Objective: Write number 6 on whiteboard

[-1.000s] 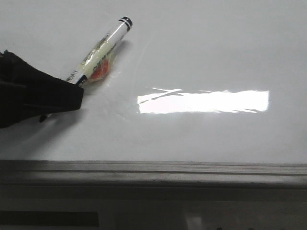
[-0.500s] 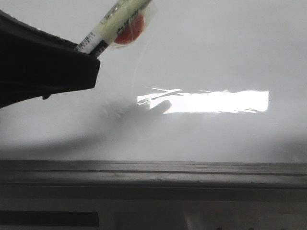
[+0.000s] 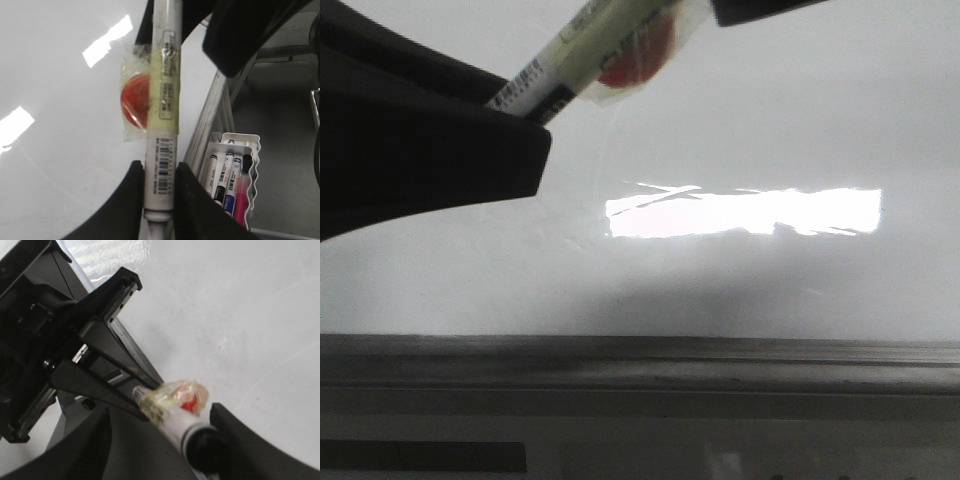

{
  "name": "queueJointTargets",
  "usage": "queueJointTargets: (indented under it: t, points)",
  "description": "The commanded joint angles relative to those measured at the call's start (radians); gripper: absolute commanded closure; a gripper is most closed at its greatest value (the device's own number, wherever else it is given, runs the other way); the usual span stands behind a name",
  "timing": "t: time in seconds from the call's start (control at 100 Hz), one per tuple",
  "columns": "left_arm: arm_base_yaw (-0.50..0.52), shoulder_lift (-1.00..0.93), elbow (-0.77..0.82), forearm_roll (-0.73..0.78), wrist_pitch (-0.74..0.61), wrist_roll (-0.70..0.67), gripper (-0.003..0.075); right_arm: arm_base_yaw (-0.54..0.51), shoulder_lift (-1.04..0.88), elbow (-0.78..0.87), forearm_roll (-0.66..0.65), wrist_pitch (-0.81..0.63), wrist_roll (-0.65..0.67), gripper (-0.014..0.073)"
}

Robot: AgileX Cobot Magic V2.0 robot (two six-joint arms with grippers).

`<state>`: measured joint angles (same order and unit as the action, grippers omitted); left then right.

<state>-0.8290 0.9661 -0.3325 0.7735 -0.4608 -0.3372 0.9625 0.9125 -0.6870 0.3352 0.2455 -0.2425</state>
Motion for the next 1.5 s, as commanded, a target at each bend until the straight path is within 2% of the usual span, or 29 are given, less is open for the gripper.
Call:
queueJointTargets:
  t: [0.0, 0.09, 0.28, 0.44, 0.51, 0.58, 0.68, 0.75, 0.92, 1.06, 1.19, 1.35, 1.49]
  points:
    - [-0.009, -0.007, -0.026, -0.011, -0.069, -0.006, 0.0741, 0.011, 0.010, -0.039, 0.017, -0.109, -0.012, 0.0218]
    - [-0.009, -0.007, -0.026, -0.011, -0.069, -0.006, 0.0741, 0.011, 0.018, -0.039, 0.017, -0.115, -0.012, 0.0308]
    - [-0.009, -0.007, -0.026, -0.011, -0.069, -0.006, 0.0741, 0.011, 0.018, -0.039, 0.017, -0.115, -0.012, 0.0664]
    - [-0.009, -0.007, -0.026, -0.018, -0.062, -0.006, 0.0740, 0.011, 0.018, -0.039, 0.017, -0.115, -0.012, 0.0656]
    - [-0.009, -0.007, -0.026, -0.028, -0.052, -0.006, 0.0704, 0.011, 0.018, -0.039, 0.013, -0.115, -0.012, 0.0656]
    - [-0.009, -0.007, -0.026, -0.030, -0.052, -0.006, 0.0586, 0.010, 0.020, -0.039, 0.013, -0.113, -0.012, 0.0656]
    - [-0.007, -0.014, -0.026, -0.076, -0.036, -0.006, 0.0360, 0.008, 0.034, -0.039, 0.022, -0.101, -0.002, 0.0656]
    - [0.004, -0.036, -0.026, -0.131, -0.009, -0.006, 0.0291, -0.008, 0.047, -0.039, 0.055, -0.097, -0.002, 0.0656]
    - [0.047, -0.187, -0.026, -0.160, 0.186, -0.006, 0.0293, -0.091, 0.088, -0.062, 0.138, -0.078, -0.002, 0.0656]
    - [0.114, -0.348, -0.026, -0.254, 0.343, -0.006, 0.0324, -0.163, 0.140, -0.161, 0.130, -0.010, -0.002, 0.0656]
    - [0.167, -0.453, -0.026, -0.259, 0.357, -0.006, 0.0349, -0.219, 0.194, -0.270, 0.103, 0.009, -0.002, 0.0656]
    - [0.188, -0.482, -0.026, -0.266, 0.351, -0.006, 0.0353, -0.278, 0.250, -0.397, 0.073, 0.030, -0.002, 0.0656]
    - [0.188, -0.482, -0.026, -0.292, 0.349, -0.006, 0.0353, -0.323, 0.301, -0.418, 0.047, 0.004, -0.002, 0.0656]
